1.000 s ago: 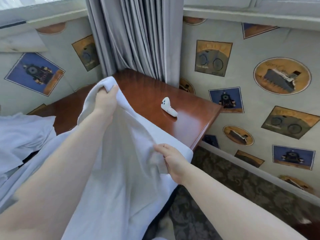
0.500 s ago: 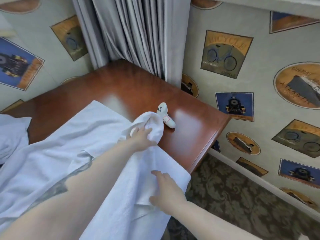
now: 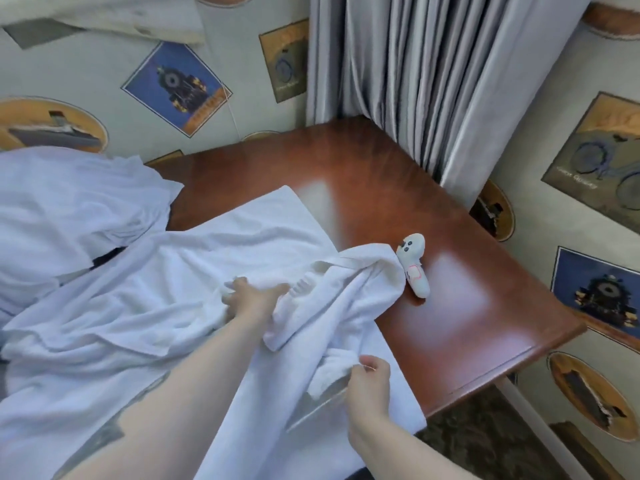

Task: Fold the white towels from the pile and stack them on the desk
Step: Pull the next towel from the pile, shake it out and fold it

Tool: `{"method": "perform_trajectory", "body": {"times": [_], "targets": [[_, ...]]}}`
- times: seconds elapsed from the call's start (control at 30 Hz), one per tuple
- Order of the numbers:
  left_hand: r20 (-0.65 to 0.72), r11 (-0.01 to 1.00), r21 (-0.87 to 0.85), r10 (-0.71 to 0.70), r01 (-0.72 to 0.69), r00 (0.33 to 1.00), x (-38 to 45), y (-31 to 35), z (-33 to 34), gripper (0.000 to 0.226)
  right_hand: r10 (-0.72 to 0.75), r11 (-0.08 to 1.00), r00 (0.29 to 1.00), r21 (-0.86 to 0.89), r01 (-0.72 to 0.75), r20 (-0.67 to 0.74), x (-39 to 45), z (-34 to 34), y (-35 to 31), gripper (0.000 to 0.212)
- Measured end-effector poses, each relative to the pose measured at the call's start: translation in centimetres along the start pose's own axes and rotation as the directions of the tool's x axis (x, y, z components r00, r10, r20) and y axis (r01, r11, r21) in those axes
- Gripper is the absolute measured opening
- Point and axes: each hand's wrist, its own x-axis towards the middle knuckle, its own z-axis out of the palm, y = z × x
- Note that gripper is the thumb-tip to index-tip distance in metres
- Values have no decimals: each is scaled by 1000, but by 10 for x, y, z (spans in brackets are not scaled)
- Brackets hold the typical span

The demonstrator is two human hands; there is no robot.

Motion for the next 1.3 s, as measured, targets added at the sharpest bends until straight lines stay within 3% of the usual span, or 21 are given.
{"method": "perform_trajectory", "body": {"times": [0.1, 0.17, 0.23, 0.33, 0.43, 0.5, 0.57, 0.6, 0.7, 0.73, 0.8, 0.87, 0.93, 1.0, 1.07, 1.1, 1.17, 1.23, 1.3], "targets": [[-38, 938, -187, -303, 291, 952, -8, 15, 17, 123, 144, 965, 985, 206, -161, 98, 10, 10, -13, 10], [-25, 877, -300, -400, 375, 916, -18, 25, 33, 122, 213, 947, 958, 202, -251, 193, 14, 15, -28, 14], [-42, 865, -299, -434, 403, 900, -24, 26, 44, 115, 294, 901, 899, 219, -374, 326, 13, 20, -42, 29], [-51, 905, -395, -197, 161, 979, -18, 14, 43, 67, 307, 850, 818, 247, -466, 486, 13, 24, -49, 35], [43, 821, -565, -70, 82, 997, 5, 19, 10, 37, 277, 876, 779, 185, -445, 562, 9, 25, -53, 8], [121, 663, -742, -16, 101, 993, 31, 44, -26, 25, 299, 900, 754, 90, -427, 585, 9, 27, -55, 16], [158, 529, -843, 82, 91, 984, 54, 83, -62, 11, 337, 889, 727, 52, -455, 599, 8, 32, -55, 10], [166, 469, -880, 142, 81, 976, 61, 105, -75, 15, 347, 888, 719, 36, -459, 602, 8, 34, -55, 13], [174, 181, -978, 442, 102, 880, 67, 166, -99, 21, 365, 896, 709, -22, -443, 604, 10, 39, -54, 38], [174, 183, -979, 538, 88, 825, 65, 179, -101, 16, 365, 897, 715, -19, -442, 596, 10, 39, -55, 43], [204, 363, -931, 595, -33, 777, 62, 191, -97, 10, 359, 897, 750, 16, -441, 555, 11, 38, -55, 39], [203, 595, -775, 551, -211, 809, 57, 177, -76, 52, 356, 896, 804, 71, -438, 476, 12, 36, -53, 26], [146, 746, -548, 531, -379, 834, 48, 144, -45, 72, 316, 917, 900, 147, -371, 301, 18, 31, -46, 6], [135, 810, -343, 543, -475, 829, 38, 98, -14, 69, 208, 973, 977, 94, -211, 41, 26, 24, -39, 23], [192, 808, -68, 586, -585, 787, 27, 50, 12, 68, 166, 986, 983, 3, -167, -83, 23, 19, -33, 30], [214, 760, 66, 622, -647, 753, 20, 28, 21, 66, 211, 977, 977, 32, -210, -39, 20, 19, -31, 30], [241, 679, 146, 681, -720, 692, 9, -6, 29, 61, 308, 925, 926, 160, -345, 218, 12, 25, -39, 29], [249, 679, 43, 703, -733, 666, 3, -24, 25, 53, 261, 893, 814, 191, -407, 519, 3, 18, -44, 31], [236, 697, -86, 708, -711, 665, -3, -36, 16, 48, 170, 912, 725, 172, -372, 667, -2, -2, -41, 33]]}}
